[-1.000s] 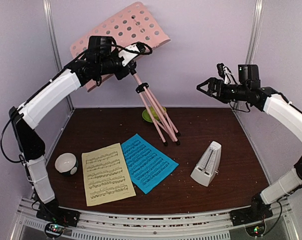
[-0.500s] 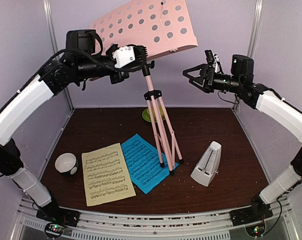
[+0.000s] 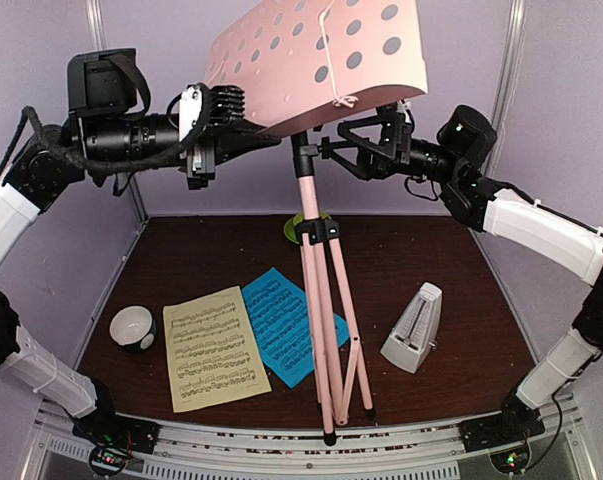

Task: Set up the instrument practice props

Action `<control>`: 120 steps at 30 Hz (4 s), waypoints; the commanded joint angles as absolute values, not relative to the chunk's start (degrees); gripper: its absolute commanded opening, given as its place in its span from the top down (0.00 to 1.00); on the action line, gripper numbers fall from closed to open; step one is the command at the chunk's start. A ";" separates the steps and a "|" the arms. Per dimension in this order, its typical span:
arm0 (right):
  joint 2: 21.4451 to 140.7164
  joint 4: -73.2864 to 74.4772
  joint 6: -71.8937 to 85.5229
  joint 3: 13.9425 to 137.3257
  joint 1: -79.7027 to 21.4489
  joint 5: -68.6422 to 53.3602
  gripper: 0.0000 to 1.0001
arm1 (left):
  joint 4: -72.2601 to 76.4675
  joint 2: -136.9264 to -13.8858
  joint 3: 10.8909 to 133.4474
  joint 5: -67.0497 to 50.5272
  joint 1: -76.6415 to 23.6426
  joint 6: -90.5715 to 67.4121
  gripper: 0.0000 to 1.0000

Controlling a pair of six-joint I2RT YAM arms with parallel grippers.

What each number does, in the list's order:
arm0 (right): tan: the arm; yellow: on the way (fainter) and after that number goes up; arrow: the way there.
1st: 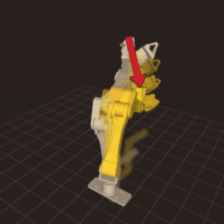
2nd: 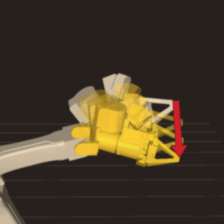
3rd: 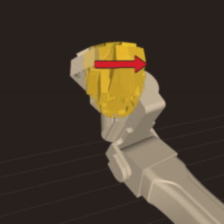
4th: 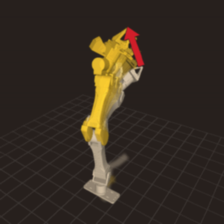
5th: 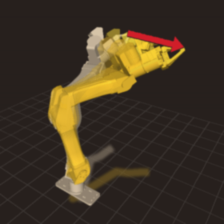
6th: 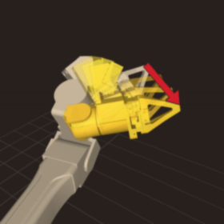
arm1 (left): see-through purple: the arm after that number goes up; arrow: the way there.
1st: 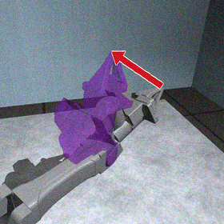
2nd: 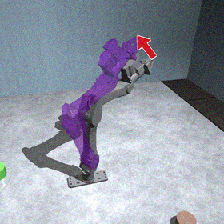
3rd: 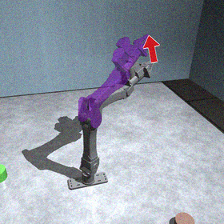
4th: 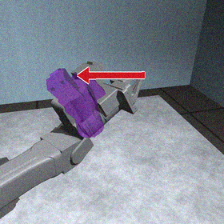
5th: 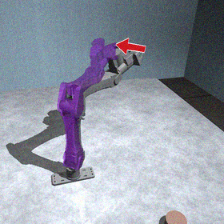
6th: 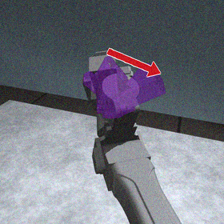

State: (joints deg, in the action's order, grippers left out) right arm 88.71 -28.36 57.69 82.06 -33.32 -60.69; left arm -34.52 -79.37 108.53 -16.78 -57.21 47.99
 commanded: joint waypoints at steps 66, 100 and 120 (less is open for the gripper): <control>73.52 -10.77 25.17 90.73 -40.43 -13.23 1.00 | -6.42 -76.72 72.66 24.54 -67.79 -3.64 0.26; 68.74 -0.62 19.13 94.44 -46.33 1.62 1.00 | -9.27 -95.60 74.09 27.18 -67.94 0.78 0.76; 79.28 26.79 14.90 122.56 -46.67 -0.44 1.00 | 9.32 -85.64 51.74 21.63 -67.03 39.70 1.00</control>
